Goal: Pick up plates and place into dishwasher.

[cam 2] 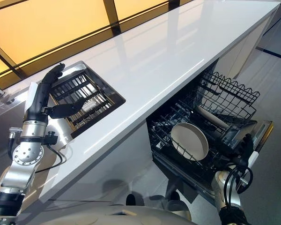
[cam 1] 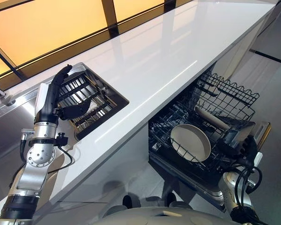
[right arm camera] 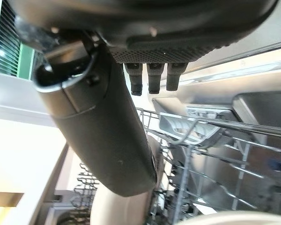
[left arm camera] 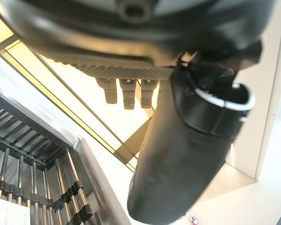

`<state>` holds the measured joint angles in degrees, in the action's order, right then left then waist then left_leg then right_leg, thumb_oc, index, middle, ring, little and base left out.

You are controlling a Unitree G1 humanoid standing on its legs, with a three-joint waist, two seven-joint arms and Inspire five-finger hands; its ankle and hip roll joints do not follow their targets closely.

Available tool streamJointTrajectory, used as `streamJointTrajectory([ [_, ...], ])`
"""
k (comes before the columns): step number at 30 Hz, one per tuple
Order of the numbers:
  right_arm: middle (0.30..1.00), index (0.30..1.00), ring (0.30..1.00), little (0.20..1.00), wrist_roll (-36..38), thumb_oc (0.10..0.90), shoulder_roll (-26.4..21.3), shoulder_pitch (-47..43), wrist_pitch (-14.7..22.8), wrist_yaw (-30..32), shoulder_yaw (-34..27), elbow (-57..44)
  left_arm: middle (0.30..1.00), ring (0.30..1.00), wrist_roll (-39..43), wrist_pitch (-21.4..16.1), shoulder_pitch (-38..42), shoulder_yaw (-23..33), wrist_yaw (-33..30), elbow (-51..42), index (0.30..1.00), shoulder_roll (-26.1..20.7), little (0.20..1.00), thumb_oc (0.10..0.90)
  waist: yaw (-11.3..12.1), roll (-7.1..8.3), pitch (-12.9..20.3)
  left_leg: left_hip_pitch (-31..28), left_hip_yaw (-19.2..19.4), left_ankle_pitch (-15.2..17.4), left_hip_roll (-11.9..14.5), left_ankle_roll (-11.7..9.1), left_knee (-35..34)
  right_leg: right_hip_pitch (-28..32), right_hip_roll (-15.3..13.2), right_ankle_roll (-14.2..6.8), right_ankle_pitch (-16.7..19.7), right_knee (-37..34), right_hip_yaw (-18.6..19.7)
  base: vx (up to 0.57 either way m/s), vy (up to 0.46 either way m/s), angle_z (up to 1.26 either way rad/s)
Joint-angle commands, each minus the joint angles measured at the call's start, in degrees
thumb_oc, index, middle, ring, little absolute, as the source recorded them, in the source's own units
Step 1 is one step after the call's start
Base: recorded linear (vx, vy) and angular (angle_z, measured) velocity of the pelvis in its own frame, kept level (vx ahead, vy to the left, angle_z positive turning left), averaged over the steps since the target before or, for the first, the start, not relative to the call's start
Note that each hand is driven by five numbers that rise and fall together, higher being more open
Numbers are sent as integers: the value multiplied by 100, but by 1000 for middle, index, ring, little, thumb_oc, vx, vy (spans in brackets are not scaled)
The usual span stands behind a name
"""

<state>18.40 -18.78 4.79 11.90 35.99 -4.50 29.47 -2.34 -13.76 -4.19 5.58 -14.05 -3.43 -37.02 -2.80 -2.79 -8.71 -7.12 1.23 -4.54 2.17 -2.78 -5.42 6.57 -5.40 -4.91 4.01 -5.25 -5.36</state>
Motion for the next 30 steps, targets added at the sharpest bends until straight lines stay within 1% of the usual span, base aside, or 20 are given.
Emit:
streamJointTrajectory([
  [1,900,900,900,900,74,800,-365,-515,268,-145,-273,-136,900,900,40,-284,827,289,-173,12,900,-583,900,800,69,-71,-80,-279,176,887,-675,544,48,-91,554,35,-836,658,-241,0,0,0],
  [2,900,900,900,900,43,800,-385,-530,253,-159,-265,-73,900,900,39,-292,833,283,-172,22,900,-593,900,800,75,-74,-86,-280,174,887,-675,542,48,-91,554,36,-836,661,-250,36,-41,2],
  [3,900,900,900,900,28,800,-416,-547,147,-175,-254,8,900,900,-10,-294,839,265,-190,30,900,-603,900,800,87,-74,-93,-279,169,890,-676,541,49,-90,555,39,-843,663,-258,30,-37,2],
  [7,900,900,900,900,59,800,-463,-577,57,-263,-246,238,900,900,-14,-261,849,257,-180,-27,900,-655,900,800,121,-74,-126,-274,151,881,-668,534,60,-85,556,53,-852,677,-284,35,-37,4],
  [11,900,900,900,900,250,800,-519,-633,-55,-474,-241,450,900,900,11,-265,883,228,-168,-8,900,-678,900,800,151,-67,-168,-269,126,875,-654,525,78,-87,563,72,-869,709,-302,32,-32,8],
  [15,900,900,900,900,965,800,-553,-704,-155,-1083,-255,712,900,900,-1,-302,915,189,-142,18,900,-691,900,800,207,-45,-237,-249,88,864,-638,510,120,-84,567,106,-896,756,-341,38,-46,10],
  [17,900,900,900,900,1374,800,-587,-742,-126,-1357,-302,826,900,900,4,-308,933,179,-123,21,900,-713,900,800,232,-41,-261,-229,67,855,-631,500,134,-86,569,117,-902,769,-369,28,-52,7],
  [19,900,900,900,900,1618,800,-621,-775,-89,-1474,-346,926,900,900,10,-316,950,167,-108,35,900,-733,900,800,253,-39,-282,-217,54,853,-621,490,146,-85,568,123,-911,781,-399,35,-53,10],
  [22,900,900,900,900,2037,800,-709,-838,-3,-1816,-459,1066,900,900,-1,-318,982,128,-109,69,900,-757,900,800,285,-46,-313,-197,16,847,-606,470,168,-82,567,142,-925,802,-450,33,-41,8],
  [24,900,900,900,900,2076,800,-780,-875,105,-2007,-502,1094,900,900,20,-297,998,121,-101,80,900,-779,900,800,300,-56,-331,-187,-13,842,-601,461,173,-74,566,156,-936,804,-486,18,-17,1],
  [25,900,900,900,900,2072,800,-792,-879,121,-2037,-502,1080,900,900,20,-293,996,120,-103,79,900,-776,900,800,303,-57,-336,-183,-19,840,-600,459,178,-73,565,158,-938,805,-491,27,-23,4],
  [27,900,900,900,900,2139,800,-853,-891,149,-2290,-529,998,900,900,43,-306,972,148,-95,91,900,-786,900,800,313,-59,-355,-168,-43,833,-600,455,190,-67,564,171,-941,802,-513,0,0,0],
  [30,900,900,900,900,2339,800,-928,-967,319,-2842,-552,915,900,900,60,-350,954,174,-60,142,900,-767,900,800,346,-55,-365,-150,-97,817,-601,439,189,-49,562,185,-944,780,-555,0,0,0],
])
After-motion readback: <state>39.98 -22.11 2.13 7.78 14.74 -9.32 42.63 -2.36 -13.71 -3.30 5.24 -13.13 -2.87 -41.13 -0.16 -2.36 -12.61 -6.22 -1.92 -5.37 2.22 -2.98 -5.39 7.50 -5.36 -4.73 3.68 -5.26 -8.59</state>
